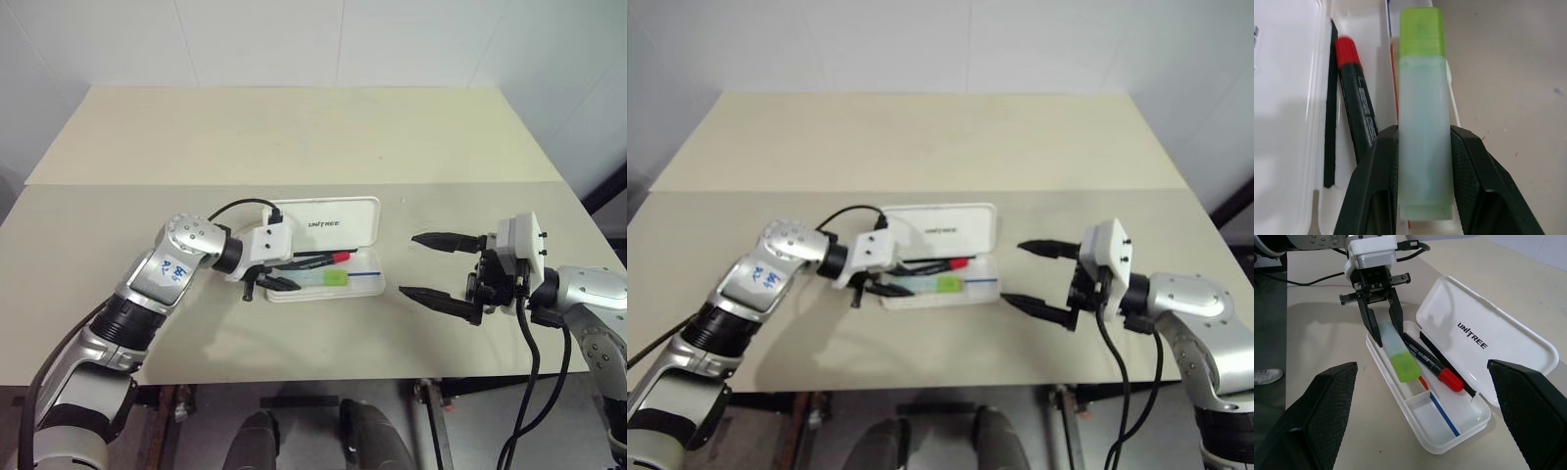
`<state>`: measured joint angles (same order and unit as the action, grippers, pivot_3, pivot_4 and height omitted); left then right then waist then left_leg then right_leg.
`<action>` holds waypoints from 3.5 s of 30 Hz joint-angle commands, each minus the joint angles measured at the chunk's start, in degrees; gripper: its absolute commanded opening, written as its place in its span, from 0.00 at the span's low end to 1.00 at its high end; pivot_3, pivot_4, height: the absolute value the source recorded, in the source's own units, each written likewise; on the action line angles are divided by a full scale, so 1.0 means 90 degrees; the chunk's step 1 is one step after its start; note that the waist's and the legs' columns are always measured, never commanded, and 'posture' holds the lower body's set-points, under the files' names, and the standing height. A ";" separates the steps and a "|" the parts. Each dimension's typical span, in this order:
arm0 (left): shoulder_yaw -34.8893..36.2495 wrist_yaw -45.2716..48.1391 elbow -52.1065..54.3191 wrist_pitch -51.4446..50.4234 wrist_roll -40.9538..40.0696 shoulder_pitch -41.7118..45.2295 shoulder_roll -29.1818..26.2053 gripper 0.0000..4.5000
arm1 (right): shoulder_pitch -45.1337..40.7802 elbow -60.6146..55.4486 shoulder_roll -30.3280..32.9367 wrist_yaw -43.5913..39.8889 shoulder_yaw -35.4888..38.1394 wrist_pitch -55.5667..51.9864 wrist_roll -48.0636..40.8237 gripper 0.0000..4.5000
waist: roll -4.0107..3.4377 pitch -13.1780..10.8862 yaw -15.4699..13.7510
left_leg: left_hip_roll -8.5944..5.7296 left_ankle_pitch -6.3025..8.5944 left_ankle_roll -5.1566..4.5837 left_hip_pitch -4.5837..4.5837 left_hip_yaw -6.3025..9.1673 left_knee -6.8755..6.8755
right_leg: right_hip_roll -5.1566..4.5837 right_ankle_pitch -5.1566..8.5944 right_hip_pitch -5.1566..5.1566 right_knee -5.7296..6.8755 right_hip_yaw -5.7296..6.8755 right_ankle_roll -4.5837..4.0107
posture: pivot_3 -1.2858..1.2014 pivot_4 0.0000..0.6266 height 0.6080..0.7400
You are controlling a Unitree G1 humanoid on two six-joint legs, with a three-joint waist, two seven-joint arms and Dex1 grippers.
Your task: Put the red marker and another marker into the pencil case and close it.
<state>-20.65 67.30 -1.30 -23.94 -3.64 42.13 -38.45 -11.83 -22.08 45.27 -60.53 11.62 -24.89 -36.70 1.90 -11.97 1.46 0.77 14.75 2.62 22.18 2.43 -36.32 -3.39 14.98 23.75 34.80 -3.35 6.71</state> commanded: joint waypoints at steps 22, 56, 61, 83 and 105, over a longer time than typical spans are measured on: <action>-0.0051 -0.0208 0.0540 -0.0416 0.0273 0.0083 0.0162 0.83 | -0.0151 -0.0086 0.0017 0.0090 -0.0044 0.0079 0.0084 1.00 | 0.0000 0.0000 0.0003 | 0.0000 0.0000 0.0000 -0.0002 0.0001 -0.0013 | 0.0001 0.0000 0.0000 0.0018 -0.0001 0.0000 | 0.52 0.24 1.00; 0.1294 -0.0192 0.0593 0.1925 -0.1449 -0.0829 0.1227 1.00 | 0.0994 0.0256 -0.0191 0.1313 0.0675 0.0224 0.0641 1.00 | -0.0001 0.0001 -0.0006 | -0.0003 -0.0004 -0.0005 -0.0009 0.0000 -0.0027 | -0.0001 -0.0001 -0.0005 0.0031 -0.0007 0.0003 | 0.52 0.24 1.00; 0.1752 0.0579 0.0309 0.2788 -0.2645 -0.0984 0.1883 1.00 | 0.1506 0.0519 -0.0203 0.1649 0.0995 0.0399 0.0983 1.00 | -0.0002 0.0002 -0.0025 | -0.0005 -0.0004 -0.0006 -0.0007 0.0000 -0.0061 | -0.0002 -0.0001 -0.0021 0.0027 -0.0007 0.0001 | 0.52 0.24 1.00; 0.2007 0.1297 0.0325 0.2509 -0.3283 -0.1472 0.1461 1.00 | 0.1211 0.2193 -0.0671 0.2421 0.0478 0.0542 0.2082 1.00 | -0.0007 0.0004 0.0012 | -0.0005 -0.0025 -0.0040 -0.0010 -0.0020 -0.0078 | 0.0000 0.0002 -0.0039 -0.0010 -0.0027 -0.0086 | 0.52 0.24 1.00; 0.2116 0.0909 0.0768 0.2332 -0.3264 -0.1678 0.1346 1.00 | 0.1856 0.1977 0.0093 0.1905 0.0245 -0.1078 0.1909 1.00 | 0.0006 0.0021 -0.0161 | -0.0002 -0.0009 -0.0049 0.0001 -0.0006 -0.0068 | -0.0001 0.0003 -0.0058 -0.0069 -0.0013 -0.0080 | 0.52 0.24 1.00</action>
<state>-2.24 75.73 4.06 -3.06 -32.21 26.34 -26.17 1.75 -5.19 45.38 -41.84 16.84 -32.95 -21.35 1.96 -11.79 0.02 0.75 14.67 2.18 22.18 2.37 -36.92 -3.40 15.01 23.23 34.18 -3.45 5.99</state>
